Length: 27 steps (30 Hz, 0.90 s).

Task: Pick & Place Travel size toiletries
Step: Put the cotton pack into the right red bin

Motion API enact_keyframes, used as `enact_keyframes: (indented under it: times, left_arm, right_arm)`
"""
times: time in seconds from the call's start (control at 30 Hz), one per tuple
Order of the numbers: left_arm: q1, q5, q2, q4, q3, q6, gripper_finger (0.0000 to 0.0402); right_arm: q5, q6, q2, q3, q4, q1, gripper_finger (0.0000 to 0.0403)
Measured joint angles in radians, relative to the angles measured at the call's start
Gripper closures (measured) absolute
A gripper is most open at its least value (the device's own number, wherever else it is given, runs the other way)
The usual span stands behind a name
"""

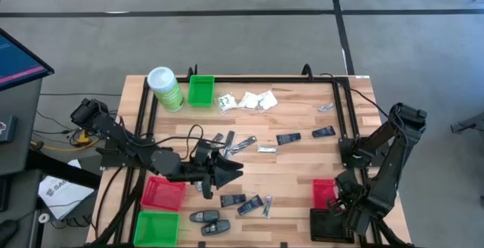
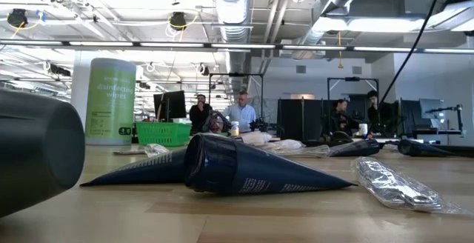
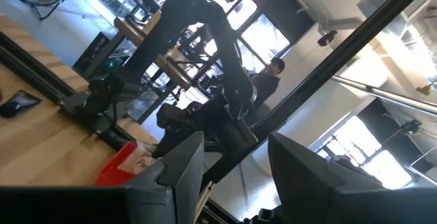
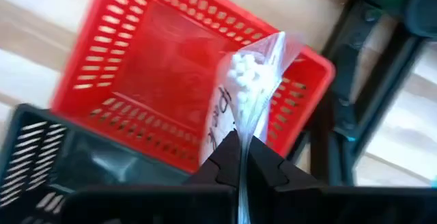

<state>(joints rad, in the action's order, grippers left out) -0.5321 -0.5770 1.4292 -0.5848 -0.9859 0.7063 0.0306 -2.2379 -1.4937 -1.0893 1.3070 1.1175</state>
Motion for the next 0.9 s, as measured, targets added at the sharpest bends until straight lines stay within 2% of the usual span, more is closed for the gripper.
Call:
enact_keyframes:
  times: [0.2, 0.53, 0.9]
  left_arm:
    - [0.000, 0.000, 0.000, 0.000, 0.000, 0.000, 0.0243]
    - [0.000, -0.008, 0.000, 0.000, 0.000, -0.003, 0.0243]
    - [0.000, -0.008, 0.000, 0.000, 0.000, -0.013, 0.0243]
  right_arm:
    - [-0.059, 0.001, 0.000, 0.000, 0.067, 0.000, 0.0403]
    - [-0.037, -0.004, -0.004, 0.000, 0.073, -0.007, 0.0403]
    - [-0.057, 0.001, -0.116, -0.009, 0.023, -0.011, 0.0403]
